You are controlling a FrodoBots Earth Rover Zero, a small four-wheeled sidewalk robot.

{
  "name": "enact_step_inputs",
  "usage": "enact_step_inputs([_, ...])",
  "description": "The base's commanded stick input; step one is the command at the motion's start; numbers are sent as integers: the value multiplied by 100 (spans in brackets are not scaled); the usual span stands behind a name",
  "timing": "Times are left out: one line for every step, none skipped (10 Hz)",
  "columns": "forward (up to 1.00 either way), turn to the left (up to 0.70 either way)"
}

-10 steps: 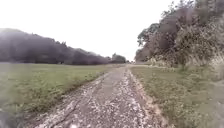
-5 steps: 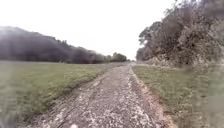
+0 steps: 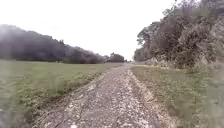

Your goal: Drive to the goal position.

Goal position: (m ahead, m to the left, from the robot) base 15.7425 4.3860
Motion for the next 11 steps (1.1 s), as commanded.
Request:
enact_step_inputs([70, 0])
enact_step_inputs([70, 0])
enact_step_inputs([70, 0])
enact_step_inputs([70, 0])
enact_step_inputs([70, 0])
enact_step_inputs([70, 0])
enact_step_inputs([70, 0])
enact_step_inputs([70, -3])
enact_step_inputs([70, -3])
enact_step_inputs([70, -3])
enact_step_inputs([70, -3])
